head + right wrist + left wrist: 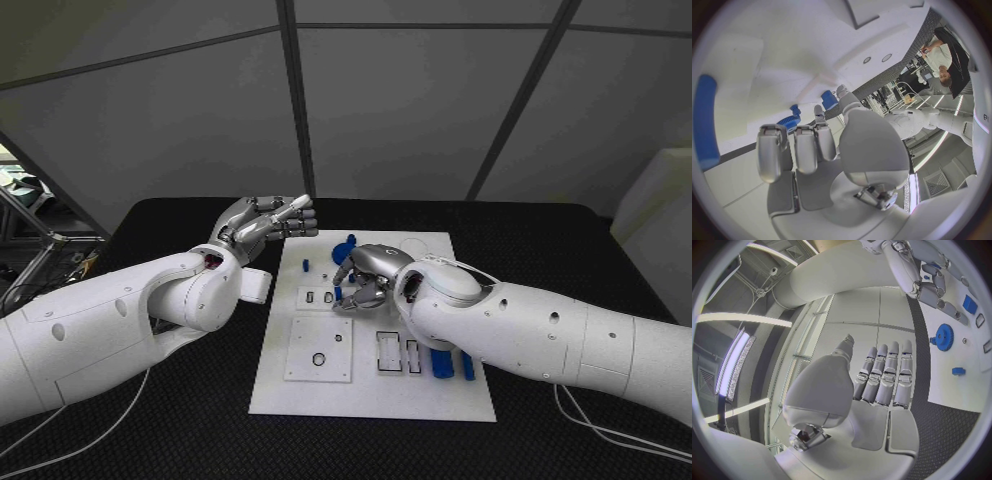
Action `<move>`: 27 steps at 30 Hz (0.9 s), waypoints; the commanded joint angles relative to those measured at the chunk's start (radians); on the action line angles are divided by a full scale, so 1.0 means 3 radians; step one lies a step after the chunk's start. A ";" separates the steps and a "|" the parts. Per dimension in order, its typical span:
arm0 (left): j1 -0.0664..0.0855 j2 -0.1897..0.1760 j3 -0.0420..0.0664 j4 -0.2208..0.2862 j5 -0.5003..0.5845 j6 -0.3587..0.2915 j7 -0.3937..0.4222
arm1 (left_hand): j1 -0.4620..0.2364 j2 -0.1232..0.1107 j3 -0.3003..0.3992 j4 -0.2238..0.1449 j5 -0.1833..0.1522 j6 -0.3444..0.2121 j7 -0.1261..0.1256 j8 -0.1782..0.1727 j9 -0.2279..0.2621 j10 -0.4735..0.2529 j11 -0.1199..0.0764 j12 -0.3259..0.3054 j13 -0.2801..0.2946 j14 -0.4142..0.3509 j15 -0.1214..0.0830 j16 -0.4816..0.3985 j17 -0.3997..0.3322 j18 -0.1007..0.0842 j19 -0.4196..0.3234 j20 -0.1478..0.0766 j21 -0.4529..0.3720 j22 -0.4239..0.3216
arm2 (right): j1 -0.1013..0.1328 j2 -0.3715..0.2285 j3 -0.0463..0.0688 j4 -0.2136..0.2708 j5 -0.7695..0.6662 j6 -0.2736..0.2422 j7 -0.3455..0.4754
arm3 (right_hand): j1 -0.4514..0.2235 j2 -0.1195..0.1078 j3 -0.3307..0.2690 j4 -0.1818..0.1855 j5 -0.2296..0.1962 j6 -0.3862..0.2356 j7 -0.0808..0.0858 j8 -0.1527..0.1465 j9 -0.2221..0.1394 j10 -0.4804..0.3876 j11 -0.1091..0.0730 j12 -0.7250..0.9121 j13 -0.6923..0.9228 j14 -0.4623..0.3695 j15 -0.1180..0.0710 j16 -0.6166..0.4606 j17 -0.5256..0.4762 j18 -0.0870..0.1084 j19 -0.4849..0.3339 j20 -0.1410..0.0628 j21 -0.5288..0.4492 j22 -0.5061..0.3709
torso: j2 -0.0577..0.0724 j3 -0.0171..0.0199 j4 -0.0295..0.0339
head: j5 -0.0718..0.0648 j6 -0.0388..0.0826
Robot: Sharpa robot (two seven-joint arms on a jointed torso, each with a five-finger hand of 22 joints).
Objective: Assemble the parts on the task board
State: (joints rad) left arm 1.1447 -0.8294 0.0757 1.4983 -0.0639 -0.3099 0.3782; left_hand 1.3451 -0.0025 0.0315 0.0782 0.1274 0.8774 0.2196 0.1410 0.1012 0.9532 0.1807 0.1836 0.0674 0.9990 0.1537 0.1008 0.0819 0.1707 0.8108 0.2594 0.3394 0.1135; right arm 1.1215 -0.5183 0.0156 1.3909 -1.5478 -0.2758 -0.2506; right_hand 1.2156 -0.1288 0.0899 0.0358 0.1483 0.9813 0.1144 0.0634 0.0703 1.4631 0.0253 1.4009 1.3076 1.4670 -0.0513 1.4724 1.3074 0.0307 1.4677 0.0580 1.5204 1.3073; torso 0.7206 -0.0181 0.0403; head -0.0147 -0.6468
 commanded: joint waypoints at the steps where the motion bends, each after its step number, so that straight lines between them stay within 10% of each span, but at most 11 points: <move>1: 0.0004 0.0001 0.0003 0.0001 -0.0014 0.0043 -0.0001 | -0.0001 0.0016 -0.0005 -0.0030 -0.0017 0.0017 0.0007 -0.0026 -0.0005 0.0019 0.0002 -0.0024 0.0003 0.0015 -0.0002 -0.0024 0.0005 0.0035 -0.0004 -0.0001 -0.0019 -0.0007 | 0.0005 -0.0006 0.0001 0.0015 0.0005 -0.0305 0.0109 | 0.0025 -0.0063 -0.0016 0.0042 -0.0007 -0.0078 0.0017 -0.0009 -0.0004 -0.0011 0.0033 -0.0023 0.0248 0.0187 0.0034 -0.0018 0.0102 -0.0023 0.0160 0.0036 -0.0012 0.0520 | 0.0000 0.0001 0.0001 | 0.0002 0.0002; 13: 0.0002 -0.0017 0.0002 -0.0040 -0.0373 0.0159 -0.0239 | -0.0057 0.0065 -0.0046 -0.0072 -0.0013 0.0176 -0.0061 -0.0006 0.0026 0.0223 -0.0091 0.0002 0.0031 0.0509 -0.0147 0.0155 0.0135 0.0047 0.0359 -0.0129 0.0213 0.0072 | 0.0005 -0.0345 0.0006 0.0376 0.0328 -0.0663 0.0894 | 0.0162 -0.0069 0.0017 0.0081 0.0040 -0.0095 0.0020 0.0019 0.0022 0.0005 0.0038 -0.0002 0.0261 0.0183 0.0041 -0.0026 0.0092 -0.0034 0.0188 0.0047 0.0012 0.0570 | -0.0018 0.0004 -0.0002 | 0.0009 0.0027; 20: 0.0008 -0.0063 0.0004 -0.0079 -0.1174 0.0534 -0.0947 | -0.0205 0.0112 -0.0095 0.0029 -0.0006 0.0593 -0.0325 0.0151 0.0174 0.0966 -0.0423 0.0321 0.0251 0.1659 -0.0546 0.0945 0.0695 0.0044 0.1218 -0.0517 0.0878 0.0392 | 0.0075 -0.0906 0.0112 0.0716 0.1005 -0.0310 0.1190 | 0.0243 -0.0007 0.0046 0.0026 0.0068 0.0080 -0.0018 0.0071 0.0069 -0.0033 0.0004 -0.0067 0.0192 0.0158 0.0016 -0.0078 0.0009 0.0012 0.0083 0.0028 -0.0099 0.0364 | -0.0069 0.0012 -0.0004 | 0.0034 0.0017; 23: 0.0028 -0.0059 0.0005 -0.0094 -0.1594 0.0737 -0.1375 | -0.0235 0.0129 -0.0143 0.0062 -0.0003 0.0726 -0.0437 0.0292 0.0481 0.1100 -0.0609 0.0881 0.0958 0.1650 -0.0673 0.3061 0.2762 0.0011 0.1369 -0.0719 0.1543 0.0884 | 0.0124 -0.1097 0.0155 0.0752 0.1469 -0.0234 0.1225 | 0.0247 0.0011 0.0051 0.0017 0.0085 0.0103 -0.0023 0.0073 0.0076 -0.0035 0.0000 -0.0072 0.0187 0.0158 0.0012 -0.0083 0.0005 0.0016 0.0074 0.0023 -0.0110 0.0346 | -0.0101 0.0024 -0.0016 | 0.0046 0.0001; 24: 0.0040 -0.0052 0.0005 -0.0098 -0.1735 0.0798 -0.1516 | -0.0238 0.0080 -0.0175 0.0058 -0.0045 0.0683 -0.0446 0.0288 0.0537 0.1060 -0.0566 0.1005 0.1144 0.1603 -0.0677 0.3363 0.3139 -0.0060 0.1380 -0.0693 0.1796 0.1249 | 0.0137 -0.1150 0.0167 0.0753 0.1604 -0.0226 0.1237 | 0.0246 0.0016 0.0052 0.0013 0.0092 0.0117 -0.0026 0.0076 0.0079 -0.0039 -0.0002 -0.0080 0.0179 0.0154 0.0010 -0.0091 -0.0010 0.0019 0.0066 0.0021 -0.0120 0.0328 | -0.0108 0.0028 -0.0018 | 0.0049 -0.0002; 27: 0.0087 -0.0011 0.0005 -0.0120 -0.2105 0.0971 -0.1896 | -0.0332 0.0086 -0.0261 0.0150 -0.0208 0.0707 -0.0572 0.0442 0.0851 0.1325 -0.0592 0.2437 0.2765 0.1690 -0.0720 0.4048 0.3903 -0.0129 0.1554 -0.0728 0.2477 0.2093 | 0.0172 -0.1266 0.0189 0.0727 0.1933 -0.0238 0.1275 | 0.0241 0.0027 0.0051 0.0001 0.0121 0.0160 -0.0035 0.0083 0.0091 -0.0055 -0.0011 -0.0108 0.0149 0.0144 0.0002 -0.0117 -0.0052 0.0033 0.0035 0.0014 -0.0156 0.0265 | -0.0133 0.0040 -0.0023 | 0.0066 -0.0019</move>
State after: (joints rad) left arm 1.1666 -0.8361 0.0759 1.4627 -0.4985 -0.1266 -0.0024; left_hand 1.2545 0.0236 -0.0366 0.1192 0.0683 1.0876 0.0591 0.2614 0.3322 1.3340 0.0029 0.8165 0.7855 1.4665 -0.0577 1.2670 1.2001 0.1392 1.2663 0.0451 1.0360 0.6873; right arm 1.1705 -0.8968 0.0716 1.6095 -1.1572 -0.3785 0.0772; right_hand 1.2852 -0.1277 0.1036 0.0411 0.1801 1.0228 0.1042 0.0852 0.0967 1.4538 0.0232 1.3736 1.3076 1.4650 -0.0463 1.4428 1.2943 0.0307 1.4655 0.0627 1.4789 1.3073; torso 0.6911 -0.0104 0.0357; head 0.0019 -0.6495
